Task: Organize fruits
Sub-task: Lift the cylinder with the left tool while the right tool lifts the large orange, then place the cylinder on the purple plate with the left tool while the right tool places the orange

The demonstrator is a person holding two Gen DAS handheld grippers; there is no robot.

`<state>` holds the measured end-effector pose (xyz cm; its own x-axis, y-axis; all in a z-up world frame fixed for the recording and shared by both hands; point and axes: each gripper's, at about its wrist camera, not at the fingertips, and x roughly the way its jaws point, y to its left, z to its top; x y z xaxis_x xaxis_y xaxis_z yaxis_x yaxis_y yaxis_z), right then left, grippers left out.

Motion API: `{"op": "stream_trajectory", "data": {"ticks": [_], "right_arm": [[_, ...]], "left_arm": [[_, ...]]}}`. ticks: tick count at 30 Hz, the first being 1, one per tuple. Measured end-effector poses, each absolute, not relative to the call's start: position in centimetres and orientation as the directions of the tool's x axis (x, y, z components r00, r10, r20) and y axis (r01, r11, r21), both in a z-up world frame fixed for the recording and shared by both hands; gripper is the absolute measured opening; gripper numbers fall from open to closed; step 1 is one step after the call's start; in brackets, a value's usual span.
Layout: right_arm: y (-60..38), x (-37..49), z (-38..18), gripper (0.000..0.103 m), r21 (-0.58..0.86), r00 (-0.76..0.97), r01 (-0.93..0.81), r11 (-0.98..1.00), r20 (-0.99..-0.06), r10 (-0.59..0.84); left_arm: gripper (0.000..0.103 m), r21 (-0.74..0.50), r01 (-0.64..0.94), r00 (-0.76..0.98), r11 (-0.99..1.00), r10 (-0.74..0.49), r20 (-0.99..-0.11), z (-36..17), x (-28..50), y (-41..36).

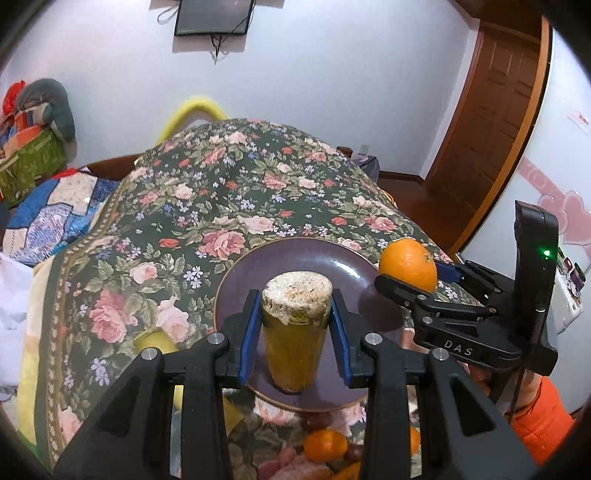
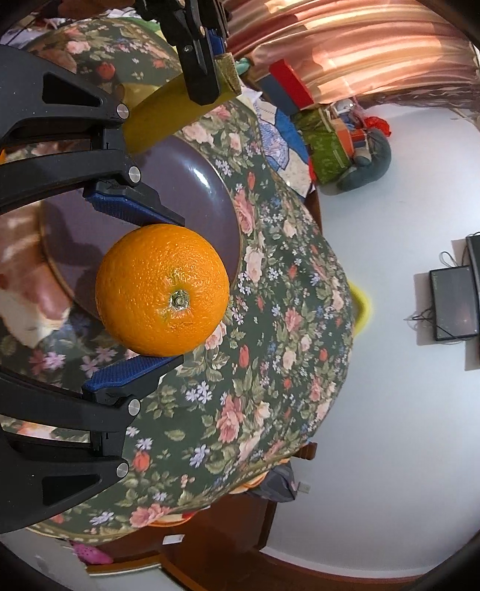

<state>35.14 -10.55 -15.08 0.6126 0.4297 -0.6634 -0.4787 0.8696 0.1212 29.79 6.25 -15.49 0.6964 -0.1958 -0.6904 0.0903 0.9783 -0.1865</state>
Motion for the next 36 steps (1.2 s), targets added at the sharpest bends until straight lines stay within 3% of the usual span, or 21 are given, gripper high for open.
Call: {"op": "stream_trajectory", "data": {"ticks": [15,24,29,36], "right_arm": [[-7.9,38.5,-17.0,0.062,0.12,0.516,-0.529,0.84,-0.74,0.431],[-6.9,38.0,-17.4,0.063,0.068,0.51,-0.554,0.83,-0.76,0.403],[-7.0,36.6,-15.9,0.077,0.025,0.577,-0.548,0.836,-0.712,0.4],[-8.2,35.1,-12.5,0.078,0.039,0.623,-0.535,0.844,-0.657,0.425]], "left_arm": [[0.036,-0.193,0.055,0.691,0.98,-0.176,-0.701,-17.4,34.5,7.0],[0.042,-0.209,0.037,0.671,0.977,-0.179,-0.719,-18.2,34.5,7.9],[0.047,-0.179,0.035,0.688,0.983,-0.154,-0.709,-17.3,33.4,7.6],[0.051,-0.169,0.033,0.732,0.985,-0.138,-0.667,-13.9,30.3,7.7]]}}
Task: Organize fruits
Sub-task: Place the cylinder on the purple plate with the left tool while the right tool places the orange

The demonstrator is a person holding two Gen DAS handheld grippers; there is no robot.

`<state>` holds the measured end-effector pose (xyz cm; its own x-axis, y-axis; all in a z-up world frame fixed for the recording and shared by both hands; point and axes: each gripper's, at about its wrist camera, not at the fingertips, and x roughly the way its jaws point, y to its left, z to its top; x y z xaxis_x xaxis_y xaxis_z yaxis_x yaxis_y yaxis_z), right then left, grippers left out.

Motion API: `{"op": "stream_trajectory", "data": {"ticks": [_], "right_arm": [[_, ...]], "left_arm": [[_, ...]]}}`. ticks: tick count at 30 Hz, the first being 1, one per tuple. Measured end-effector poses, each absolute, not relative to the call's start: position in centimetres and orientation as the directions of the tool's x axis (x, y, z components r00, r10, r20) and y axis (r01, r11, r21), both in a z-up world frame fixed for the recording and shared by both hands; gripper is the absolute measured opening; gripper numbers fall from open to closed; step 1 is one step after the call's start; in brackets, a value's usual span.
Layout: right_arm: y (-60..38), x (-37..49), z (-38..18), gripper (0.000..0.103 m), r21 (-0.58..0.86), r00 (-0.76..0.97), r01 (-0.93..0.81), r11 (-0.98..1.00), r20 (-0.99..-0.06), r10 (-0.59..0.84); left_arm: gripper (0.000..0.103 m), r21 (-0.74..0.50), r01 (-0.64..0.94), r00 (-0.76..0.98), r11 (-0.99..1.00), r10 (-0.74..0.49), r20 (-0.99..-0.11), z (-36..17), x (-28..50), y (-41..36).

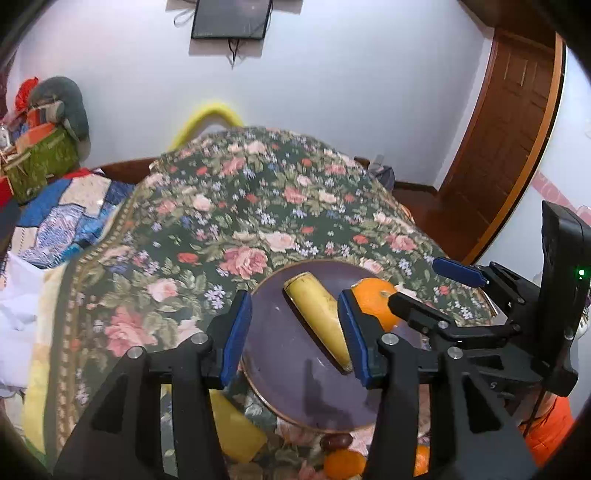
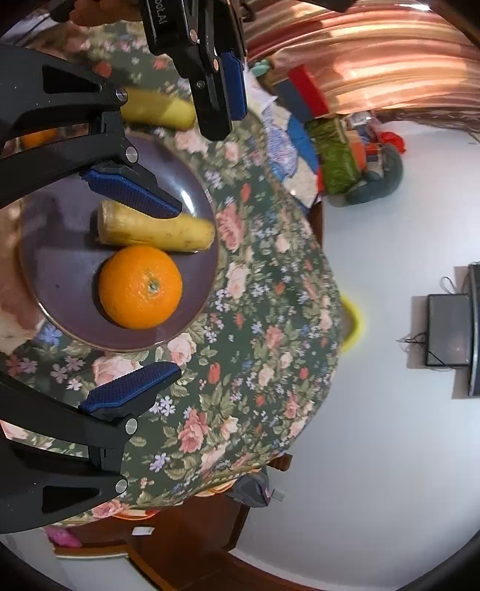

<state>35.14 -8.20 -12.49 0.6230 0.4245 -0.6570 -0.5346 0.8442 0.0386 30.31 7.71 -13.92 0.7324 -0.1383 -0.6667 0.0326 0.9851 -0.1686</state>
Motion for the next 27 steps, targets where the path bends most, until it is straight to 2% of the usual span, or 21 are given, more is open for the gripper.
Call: {"op": "stream_trajectory", "data": {"ticks": [2,9,16,19,27], "right_arm": [[-8.5,34.5,-11.7,0.078,0.05,0.63,-0.531,0.846,-0.644,0.434],[-9.5,31.0,-8.9,0.078,0.072,0.669,-0.516,0.854,-0.589,0.454],[-10.0,27.0,-7.2,0.078,0.083,0.688,-0.517,0.852,-0.551,0.471],[-10.3,25.1,-7.0,0.082,0.083,0.695,-0.518,0.851,-0.54,0.475],[-10.9,21.9,-9.4,0.083,0.136,0.648,-0.515,0.846,-0.584,0.488]], "left_arm": [[0.054,-0.166,0.025,0.748,0.986,-0.129,-0.651,-12.8,29.2,7.8],[0.058,-0.139,0.013,0.78,0.99,-0.097,-0.618,-9.7,24.4,8.1],[0.065,-0.104,-0.006,0.79,0.995,-0.059,-0.61,-8.8,19.5,8.2],[0.067,-0.095,-0.015,0.789,0.995,-0.047,-0.613,-8.8,17.6,8.4],[0.068,-0.108,-0.039,0.749,0.993,-0.043,-0.661,-11.1,13.4,9.1]]}}
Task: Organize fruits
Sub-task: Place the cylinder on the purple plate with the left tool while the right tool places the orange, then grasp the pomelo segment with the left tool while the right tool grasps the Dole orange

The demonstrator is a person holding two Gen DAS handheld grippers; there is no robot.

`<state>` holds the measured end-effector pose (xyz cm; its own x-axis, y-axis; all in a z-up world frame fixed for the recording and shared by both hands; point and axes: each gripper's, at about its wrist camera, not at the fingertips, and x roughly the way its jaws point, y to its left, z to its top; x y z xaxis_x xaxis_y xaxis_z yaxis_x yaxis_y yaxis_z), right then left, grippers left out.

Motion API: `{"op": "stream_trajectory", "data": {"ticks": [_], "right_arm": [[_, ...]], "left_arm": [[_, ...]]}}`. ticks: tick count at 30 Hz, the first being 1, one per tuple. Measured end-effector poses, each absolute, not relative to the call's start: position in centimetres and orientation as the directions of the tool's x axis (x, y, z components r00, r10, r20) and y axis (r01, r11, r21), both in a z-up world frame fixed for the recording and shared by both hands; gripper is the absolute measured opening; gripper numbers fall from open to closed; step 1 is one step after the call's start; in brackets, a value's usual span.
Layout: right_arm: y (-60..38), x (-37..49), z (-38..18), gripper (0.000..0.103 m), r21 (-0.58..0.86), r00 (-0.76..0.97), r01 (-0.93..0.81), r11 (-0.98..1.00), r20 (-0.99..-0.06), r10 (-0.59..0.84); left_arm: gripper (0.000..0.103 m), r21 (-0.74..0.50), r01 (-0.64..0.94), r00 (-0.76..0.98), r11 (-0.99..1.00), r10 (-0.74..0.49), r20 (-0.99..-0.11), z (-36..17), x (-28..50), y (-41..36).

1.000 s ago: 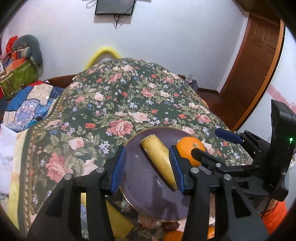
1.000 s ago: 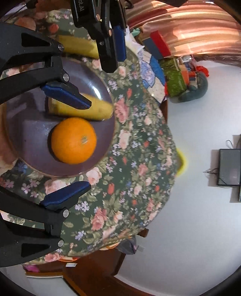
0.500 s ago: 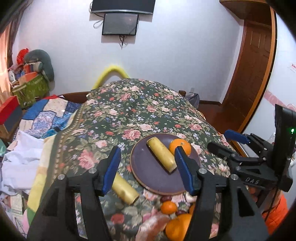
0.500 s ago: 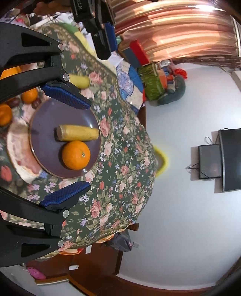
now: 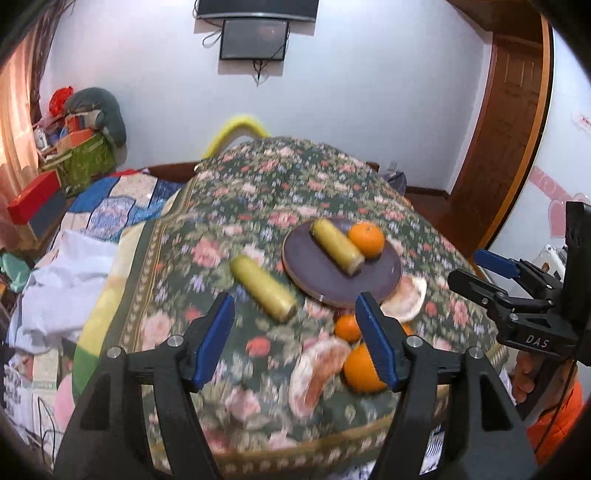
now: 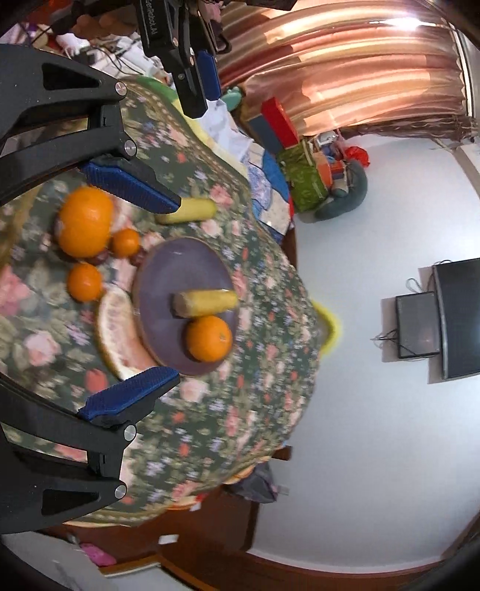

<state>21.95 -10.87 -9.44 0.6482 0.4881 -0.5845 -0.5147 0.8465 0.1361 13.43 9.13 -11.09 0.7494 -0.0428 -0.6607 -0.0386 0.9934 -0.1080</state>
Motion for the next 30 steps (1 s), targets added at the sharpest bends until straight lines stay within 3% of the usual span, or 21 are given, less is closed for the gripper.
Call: {"op": "stream_trajectory", "data": {"ticks": [13,20,26,27,30], "right_arm": [[-7.6,19.1,-14.1,0.083,0.135,0.535,-0.572,0.809,-0.686,0.493],[-5.9,19.3,-16.3,0.082,0.151,0.461,-0.6,0.786,-0.738,0.493],[-5.2,19.6,-17.2,0.071,0.144,0.443,-0.618,0.773,-0.748,0.494],[-5.1,19.6,-17.1,0.065,0.145,0.438,-0.625,0.767,-0.747,0.499],[-4.9,19.6,-17.1,0.063,0.151,0.431,-0.634,0.759,-0.745,0.509]], "left_arm": [[0.067,-0.132,-0.009,0.618,0.991,-0.099,-0.78,-17.8,12.4,9.5],[0.056,-0.171,0.027,0.554,0.985,-0.157,-0.817,-20.6,13.6,9.1],[0.047,-0.183,0.047,0.515,0.982,-0.181,-0.838,-22.3,14.7,8.4],[0.045,-0.186,0.047,0.511,0.981,-0.184,-0.84,-22.5,14.8,8.3],[0.032,-0.182,0.052,0.52,0.982,-0.182,-0.835,-22.7,15.1,8.1]]}}
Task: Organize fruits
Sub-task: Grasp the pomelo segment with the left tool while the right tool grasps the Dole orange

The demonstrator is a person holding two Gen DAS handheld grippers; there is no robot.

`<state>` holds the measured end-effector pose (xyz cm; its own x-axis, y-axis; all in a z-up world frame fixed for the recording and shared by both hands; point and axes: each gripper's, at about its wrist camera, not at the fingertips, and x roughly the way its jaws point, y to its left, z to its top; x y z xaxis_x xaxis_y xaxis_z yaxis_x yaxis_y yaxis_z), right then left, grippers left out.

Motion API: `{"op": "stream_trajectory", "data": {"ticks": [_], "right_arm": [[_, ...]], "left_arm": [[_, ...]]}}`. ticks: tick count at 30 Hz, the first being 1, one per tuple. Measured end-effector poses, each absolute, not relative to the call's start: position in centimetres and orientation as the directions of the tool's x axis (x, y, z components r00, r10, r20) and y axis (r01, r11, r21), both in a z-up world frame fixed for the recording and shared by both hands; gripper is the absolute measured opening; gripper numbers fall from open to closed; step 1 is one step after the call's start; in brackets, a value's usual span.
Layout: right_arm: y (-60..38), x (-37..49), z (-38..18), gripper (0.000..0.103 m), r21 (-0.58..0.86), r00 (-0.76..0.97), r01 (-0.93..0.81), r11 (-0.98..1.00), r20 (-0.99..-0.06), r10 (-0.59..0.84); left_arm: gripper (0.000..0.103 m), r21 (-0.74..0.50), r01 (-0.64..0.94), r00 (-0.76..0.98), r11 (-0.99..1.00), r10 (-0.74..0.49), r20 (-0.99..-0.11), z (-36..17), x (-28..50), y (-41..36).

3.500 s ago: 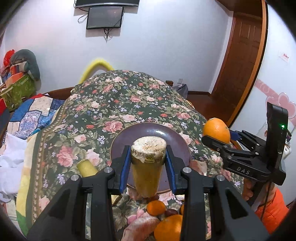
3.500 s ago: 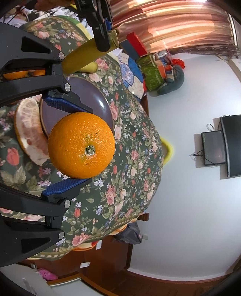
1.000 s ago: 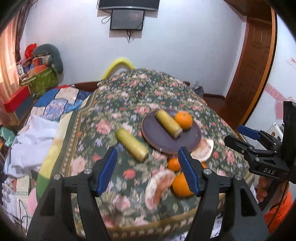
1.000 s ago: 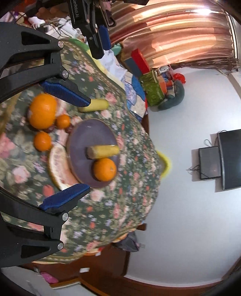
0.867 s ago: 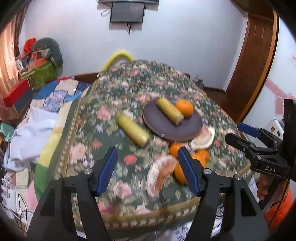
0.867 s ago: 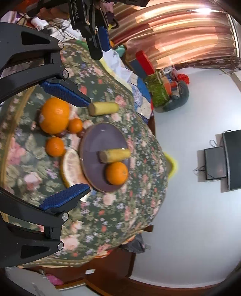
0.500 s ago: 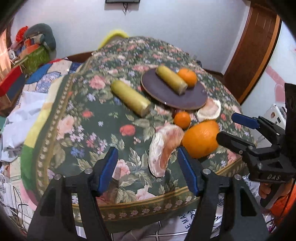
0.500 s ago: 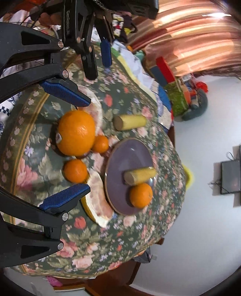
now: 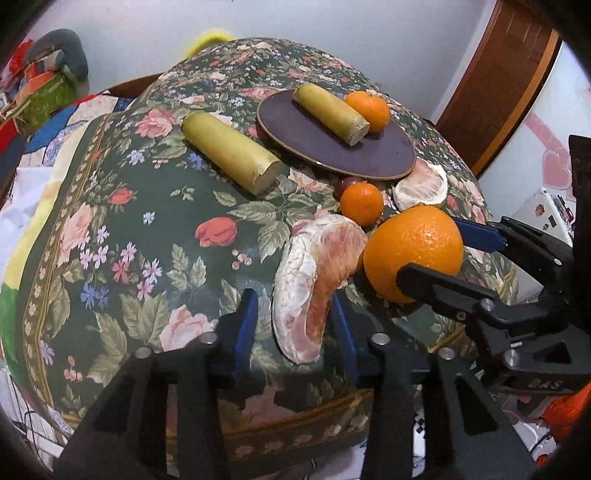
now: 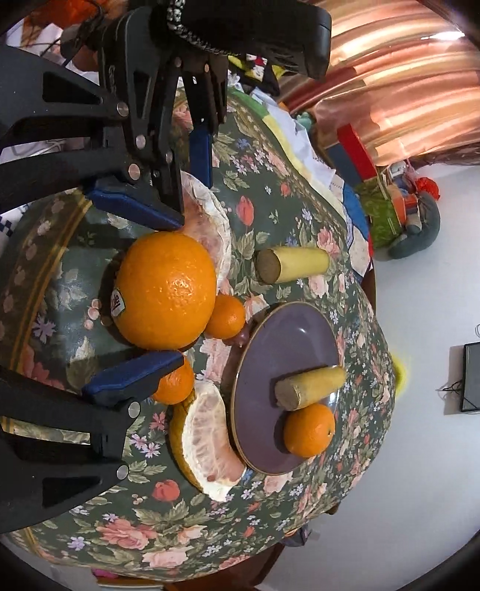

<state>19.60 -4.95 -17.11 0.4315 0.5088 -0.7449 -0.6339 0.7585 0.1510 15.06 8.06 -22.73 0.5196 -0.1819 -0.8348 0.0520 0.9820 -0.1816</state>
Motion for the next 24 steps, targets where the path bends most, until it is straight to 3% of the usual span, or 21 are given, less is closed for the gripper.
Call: {"op": "stream_trajectory", "data": {"ticks": [8,15,19,21,24], "right_arm": [[-5.9,20.0,-16.7,0.062,0.193,0.423,-0.616,0.764,-0.737,0.527],[-7.4,20.3,-15.5,0.062,0.213,0.454,-0.589,0.78,-0.711,0.537],[-8.5,20.6,-14.1,0.061,0.205,0.496,-0.571,0.795,-0.685,0.533],[-9.1,20.7,-13.5,0.061,0.194,0.518,-0.562,0.804,-0.676,0.525],[-10.4,20.8,-13.1,0.061,0.176,0.541,-0.546,0.819,-0.672,0.506]], "left_arm": [[0.026,-0.206,-0.001,0.539,0.978,-0.173,-0.824,-22.2,14.4,9.3],[0.026,-0.214,-0.165,0.565,0.963,-0.086,-0.821,-21.4,12.7,12.4],[0.026,-0.242,-0.131,0.527,0.961,-0.14,-0.838,-21.8,12.6,12.3],[0.026,-0.2,-0.108,0.517,0.974,-0.117,-0.848,-21.7,12.8,11.7],[0.036,-0.133,-0.065,0.519,0.989,-0.081,-0.851,-21.4,13.6,10.9]]}}
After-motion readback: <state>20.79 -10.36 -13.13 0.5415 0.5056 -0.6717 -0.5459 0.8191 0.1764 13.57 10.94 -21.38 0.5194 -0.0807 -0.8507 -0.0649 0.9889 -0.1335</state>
